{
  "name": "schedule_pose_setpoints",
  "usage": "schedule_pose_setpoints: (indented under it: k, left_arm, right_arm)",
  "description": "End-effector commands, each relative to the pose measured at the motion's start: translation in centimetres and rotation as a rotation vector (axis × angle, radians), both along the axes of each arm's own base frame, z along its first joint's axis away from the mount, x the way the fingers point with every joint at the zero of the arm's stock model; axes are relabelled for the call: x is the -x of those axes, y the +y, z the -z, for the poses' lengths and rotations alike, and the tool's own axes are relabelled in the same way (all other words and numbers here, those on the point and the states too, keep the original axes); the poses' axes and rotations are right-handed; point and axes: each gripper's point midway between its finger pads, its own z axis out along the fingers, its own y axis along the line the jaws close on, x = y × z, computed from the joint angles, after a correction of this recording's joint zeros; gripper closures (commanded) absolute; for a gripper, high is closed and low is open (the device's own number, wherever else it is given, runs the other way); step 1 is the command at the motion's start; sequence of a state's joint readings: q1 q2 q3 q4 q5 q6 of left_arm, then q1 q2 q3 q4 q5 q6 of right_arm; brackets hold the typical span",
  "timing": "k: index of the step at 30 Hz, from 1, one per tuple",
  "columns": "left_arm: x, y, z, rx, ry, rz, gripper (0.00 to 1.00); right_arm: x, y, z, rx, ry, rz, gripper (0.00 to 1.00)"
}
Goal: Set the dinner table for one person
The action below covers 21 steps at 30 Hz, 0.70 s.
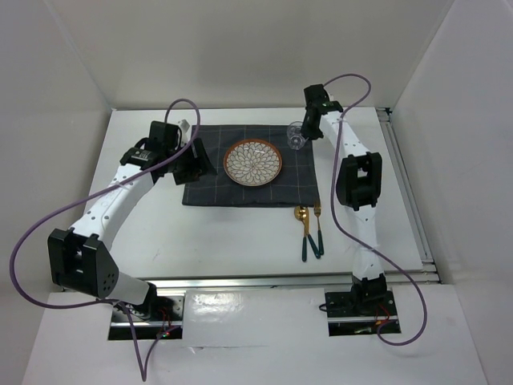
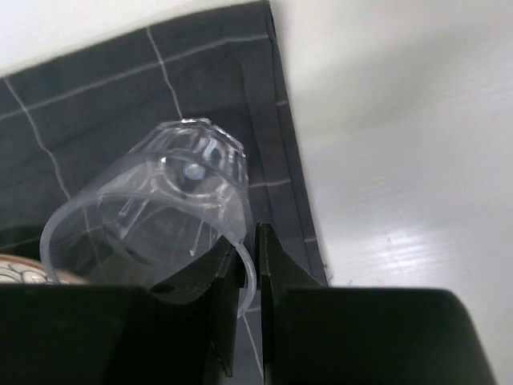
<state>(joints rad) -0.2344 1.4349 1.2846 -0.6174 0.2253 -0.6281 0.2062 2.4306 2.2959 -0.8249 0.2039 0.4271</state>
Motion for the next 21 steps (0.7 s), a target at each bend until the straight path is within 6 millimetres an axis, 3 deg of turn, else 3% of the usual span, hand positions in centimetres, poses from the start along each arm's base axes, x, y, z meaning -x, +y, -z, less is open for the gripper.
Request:
schedule_pose_setpoints:
  k: [1,2,4,5,6,9,11,12,13,14,15,16,17,18,19,20,21]
  left_arm:
    - [-0.1,-0.2,-1.2,0.014,-0.048,0.016,0.22]
    - [-0.1,-0.2,-1.2,0.014,-0.048,0.016,0.22]
    - [-0.2,-0.2,-0.8,0.012,-0.039,0.016,0.22]
    - [-0.2,-0.2,-0.8,0.012,-0.039,0.016,0.22]
    - [-0.2,-0.2,-0.8,0.012,-0.039,0.016,0.22]
    - [-0.4,-0.1,-1.2,0.008,-0.049,0.01,0.22]
    - [-0.5,-0.1,-1.2,0.008,-0.049,0.01,0.22]
    - [-0.5,-0.1,-1.2,0.008,-0.049,0.01,0.22]
    - [-0.5,0.1,-1.4,0.002,-0.06,0.003,0.22]
    - [-0.5,0.1,-1.4,0.002,-0.06,0.003,0.22]
    - [-0.3,0.1,-1.8,0.004,-0.07,0.003,0.22]
    - [-0.2,-0.2,-1.8,0.005,-0.07,0.012,0.22]
    - [-0.1,0.0,-1.7,-0.002,-0.072,0.005,0.22]
    - [-0.1,-0.1,-1.8,0.004,-0.068,-0.001,0.22]
    - [0.3,0.0,-1.6,0.003,-0.065,-0.001,0.22]
    - [0.5,-0.3,-2.0,0.013,-0.073,0.001,0.22]
    - [0.5,-0.3,-1.7,0.013,-0.073,0.001,0.22]
  right_arm:
    - [-2.5,0.7,-1.2,-0.034,-0.09,-0.006,1.0]
    - [-2.5,0.9,-1.2,-0.042,-0.088,-0.013,1.0]
    - [-2.6,1.3,-1.3,-0.063,-0.093,-0.028,0.83]
    - [-2.7,1.6,-1.4,-0.073,-0.1,-0.035,0.59]
    - [-2.7,1.6,-2.0,-0.075,-0.109,-0.035,0.46]
    - [-2.8,2.0,-5.7,-0.104,-0.172,-0.052,0.23]
    - [-2.5,1.9,-9.8,-0.116,-0.24,-0.054,0.12]
    - [-1.9,1.8,-10.7,-0.117,-0.243,-0.054,0.1]
    - [-1.1,1.4,-13.8,-0.117,-0.291,-0.047,0.09]
    - [-0.4,1.1,-14.8,-0.111,-0.302,-0.04,0.09]
    - [1.1,0.7,-13.1,-0.094,-0.245,-0.045,0.09]
    - [2.9,0.4,-16.1,-0.102,-0.29,-0.046,0.09]
    - [4.0,-0.1,-16.4,-0.095,-0.295,-0.039,0.09]
    - [6.7,-0.6,-12.2,-0.075,-0.19,-0.037,0.1]
    - [8.4,-0.8,-11.6,-0.067,-0.175,-0.062,0.16]
    - [10.5,-0.6,-13.8,-0.104,-0.226,-0.088,0.21]
    - [12.4,-0.6,-12.7,-0.117,-0.199,-0.102,0.26]
